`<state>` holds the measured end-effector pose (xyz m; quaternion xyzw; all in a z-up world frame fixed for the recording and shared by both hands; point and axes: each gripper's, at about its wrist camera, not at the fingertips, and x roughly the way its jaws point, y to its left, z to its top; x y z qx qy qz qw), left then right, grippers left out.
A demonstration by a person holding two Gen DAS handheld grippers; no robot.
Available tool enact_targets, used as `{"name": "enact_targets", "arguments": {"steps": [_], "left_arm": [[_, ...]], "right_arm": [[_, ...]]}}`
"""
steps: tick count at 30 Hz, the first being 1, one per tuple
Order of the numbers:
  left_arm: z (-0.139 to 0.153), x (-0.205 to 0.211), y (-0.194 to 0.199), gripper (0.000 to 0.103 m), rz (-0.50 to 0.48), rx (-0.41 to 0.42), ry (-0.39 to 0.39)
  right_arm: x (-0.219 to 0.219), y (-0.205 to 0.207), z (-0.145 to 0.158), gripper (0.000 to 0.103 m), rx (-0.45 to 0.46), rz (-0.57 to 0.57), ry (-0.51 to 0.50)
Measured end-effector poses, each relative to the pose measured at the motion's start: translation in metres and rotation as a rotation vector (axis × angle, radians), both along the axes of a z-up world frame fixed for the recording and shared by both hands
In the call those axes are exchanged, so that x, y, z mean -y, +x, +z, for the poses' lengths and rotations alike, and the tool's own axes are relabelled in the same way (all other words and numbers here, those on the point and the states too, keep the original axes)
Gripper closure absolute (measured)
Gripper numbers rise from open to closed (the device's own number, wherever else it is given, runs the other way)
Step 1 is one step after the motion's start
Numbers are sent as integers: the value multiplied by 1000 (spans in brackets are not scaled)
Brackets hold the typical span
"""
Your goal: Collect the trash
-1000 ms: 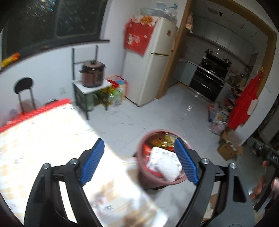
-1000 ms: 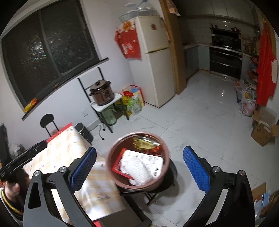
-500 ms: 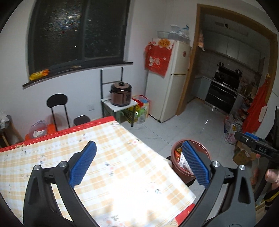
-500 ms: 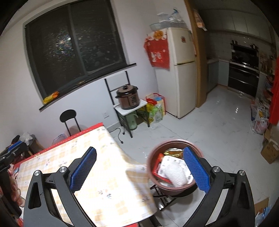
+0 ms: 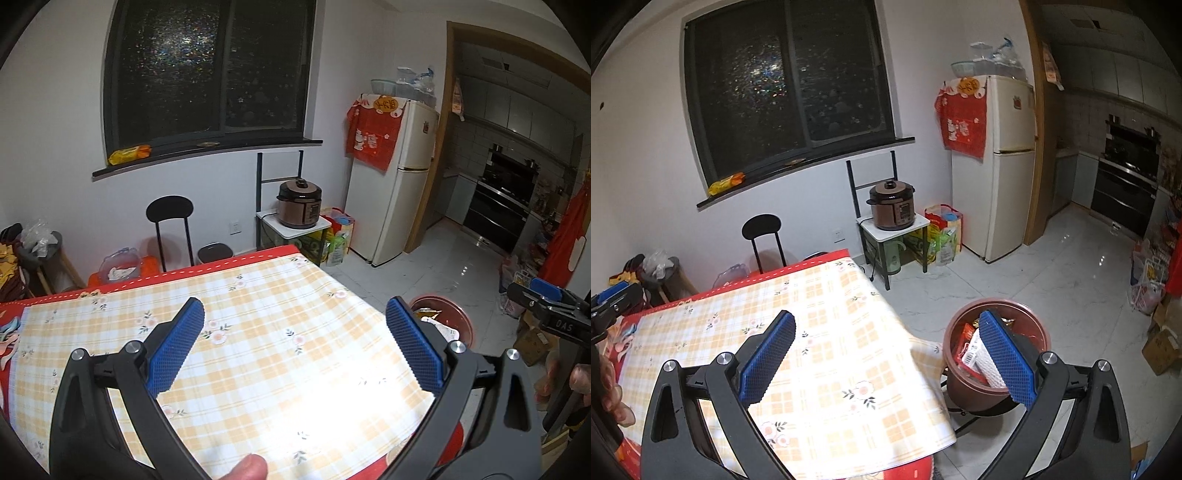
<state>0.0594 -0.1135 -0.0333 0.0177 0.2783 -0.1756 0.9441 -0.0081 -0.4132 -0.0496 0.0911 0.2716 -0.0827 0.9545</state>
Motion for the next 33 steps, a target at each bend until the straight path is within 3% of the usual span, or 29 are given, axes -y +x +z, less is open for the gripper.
{"name": "enact_targets", "arguments": {"steps": [14, 33], "left_arm": [[-1, -22, -2, 6, 21, -12, 13], [-6, -15, 2, 6, 9, -32, 2]], "right_arm": [[-23, -5, 3, 5, -8, -6, -36], [-22, -5, 2, 5, -27, -24, -64]]}}
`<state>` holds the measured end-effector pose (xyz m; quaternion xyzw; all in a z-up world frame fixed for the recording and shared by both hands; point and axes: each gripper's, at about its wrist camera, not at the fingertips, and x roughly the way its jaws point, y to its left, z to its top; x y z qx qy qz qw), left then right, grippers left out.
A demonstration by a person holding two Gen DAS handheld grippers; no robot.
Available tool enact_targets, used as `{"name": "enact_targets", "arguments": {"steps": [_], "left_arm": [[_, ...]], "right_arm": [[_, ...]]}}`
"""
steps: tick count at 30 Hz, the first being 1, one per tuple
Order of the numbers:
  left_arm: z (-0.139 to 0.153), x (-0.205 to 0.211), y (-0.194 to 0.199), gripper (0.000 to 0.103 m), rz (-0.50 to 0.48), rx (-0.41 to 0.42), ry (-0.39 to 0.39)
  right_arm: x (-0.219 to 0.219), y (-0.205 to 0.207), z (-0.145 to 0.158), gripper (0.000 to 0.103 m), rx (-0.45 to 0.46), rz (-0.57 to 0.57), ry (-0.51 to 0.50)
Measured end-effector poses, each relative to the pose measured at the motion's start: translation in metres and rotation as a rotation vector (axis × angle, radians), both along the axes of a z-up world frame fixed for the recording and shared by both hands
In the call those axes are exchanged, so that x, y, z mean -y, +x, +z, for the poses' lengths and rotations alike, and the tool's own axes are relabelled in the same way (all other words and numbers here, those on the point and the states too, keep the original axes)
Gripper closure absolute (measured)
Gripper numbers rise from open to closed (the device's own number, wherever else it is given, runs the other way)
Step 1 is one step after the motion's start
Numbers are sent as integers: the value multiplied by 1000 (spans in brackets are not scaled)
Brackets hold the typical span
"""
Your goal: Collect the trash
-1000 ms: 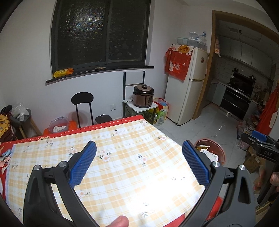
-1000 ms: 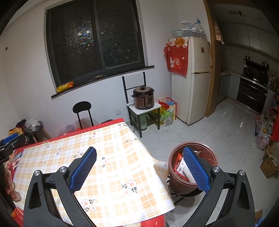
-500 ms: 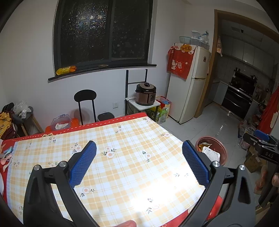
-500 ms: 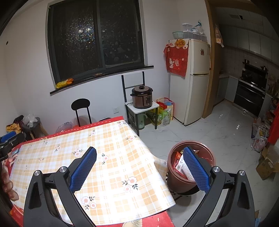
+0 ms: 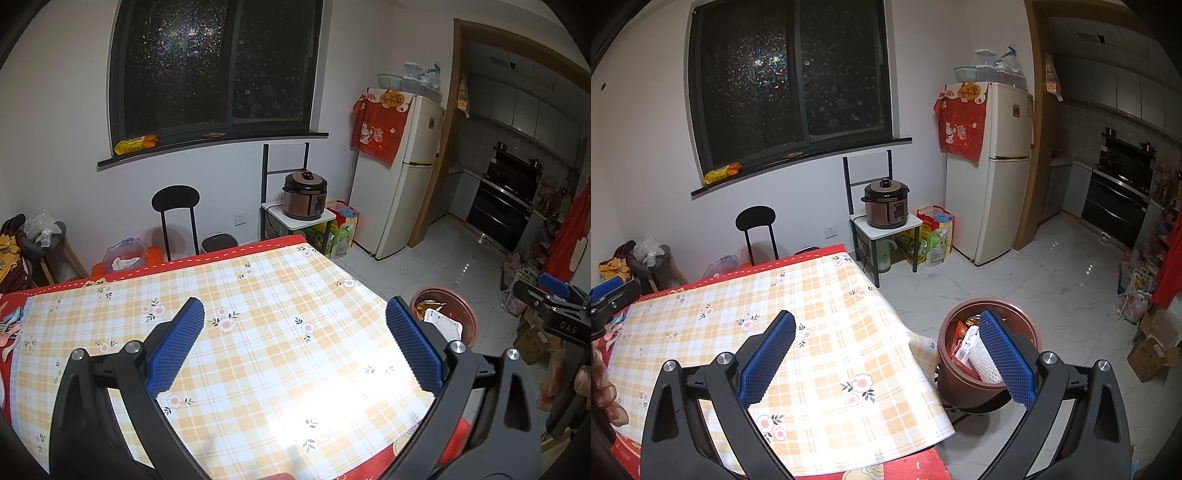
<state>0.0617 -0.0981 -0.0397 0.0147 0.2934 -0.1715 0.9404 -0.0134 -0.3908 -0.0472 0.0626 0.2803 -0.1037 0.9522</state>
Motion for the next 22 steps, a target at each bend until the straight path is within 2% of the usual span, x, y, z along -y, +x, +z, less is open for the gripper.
{"name": "enact_targets", "arguments": {"steps": [15, 22], "left_arm": [[-9, 11, 2, 6, -27, -12, 0], [-12, 13, 6, 6, -1, -25, 3]], "right_arm": [[8, 1, -4, 5, -8, -10, 6], [11, 4, -6, 5, -17, -3, 7]]}}
